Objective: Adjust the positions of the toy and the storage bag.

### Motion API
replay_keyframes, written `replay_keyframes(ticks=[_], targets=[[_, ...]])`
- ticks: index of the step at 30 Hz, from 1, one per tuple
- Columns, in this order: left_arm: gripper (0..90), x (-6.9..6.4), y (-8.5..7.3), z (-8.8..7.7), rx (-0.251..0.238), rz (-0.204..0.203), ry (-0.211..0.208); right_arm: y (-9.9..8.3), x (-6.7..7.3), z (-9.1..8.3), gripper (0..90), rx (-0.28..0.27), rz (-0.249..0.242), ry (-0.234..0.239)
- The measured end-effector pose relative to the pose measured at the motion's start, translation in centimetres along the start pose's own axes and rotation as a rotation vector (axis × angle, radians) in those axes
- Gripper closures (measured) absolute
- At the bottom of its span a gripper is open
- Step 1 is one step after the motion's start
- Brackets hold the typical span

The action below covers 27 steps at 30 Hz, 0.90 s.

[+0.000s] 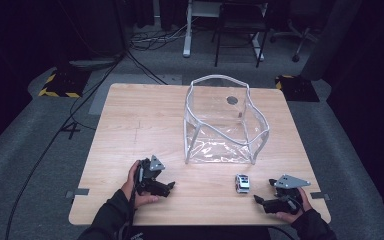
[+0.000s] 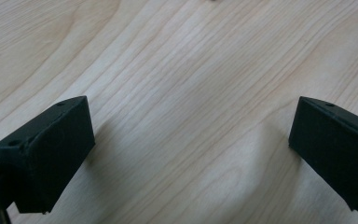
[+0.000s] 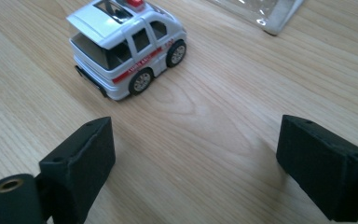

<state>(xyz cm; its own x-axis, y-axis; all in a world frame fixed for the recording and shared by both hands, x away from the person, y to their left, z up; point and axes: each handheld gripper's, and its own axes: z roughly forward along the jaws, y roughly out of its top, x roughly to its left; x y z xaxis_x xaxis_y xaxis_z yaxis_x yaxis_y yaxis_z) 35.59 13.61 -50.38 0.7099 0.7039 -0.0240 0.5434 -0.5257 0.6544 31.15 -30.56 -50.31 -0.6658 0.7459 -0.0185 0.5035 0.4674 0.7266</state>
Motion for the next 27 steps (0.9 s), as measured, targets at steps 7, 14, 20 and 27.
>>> replay_keyframes(ticks=[7, 14, 20, 27], targets=[[0.4, -0.7, 1.1, 1.0, 0.004, 0.020, -0.030, 0.5, 1.0, 0.5, 11.5, 0.000, -0.026, 0.030], [0.4, -1.0, 1.8, 1.5, 0.003, 0.046, -0.038, 1.3, 2.5, 1.4, 11.4, -0.003, -0.047, 0.050], [0.5, -1.3, 2.7, 2.2, 0.000, 0.061, -0.038, 2.1, 3.2, 2.2, 11.4, -0.002, -0.038, 0.044], [1.5, -1.3, 3.6, 3.0, 0.010, 0.052, -0.049, 3.2, 3.7, 3.4, 10.4, 0.001, -0.020, 0.021]])
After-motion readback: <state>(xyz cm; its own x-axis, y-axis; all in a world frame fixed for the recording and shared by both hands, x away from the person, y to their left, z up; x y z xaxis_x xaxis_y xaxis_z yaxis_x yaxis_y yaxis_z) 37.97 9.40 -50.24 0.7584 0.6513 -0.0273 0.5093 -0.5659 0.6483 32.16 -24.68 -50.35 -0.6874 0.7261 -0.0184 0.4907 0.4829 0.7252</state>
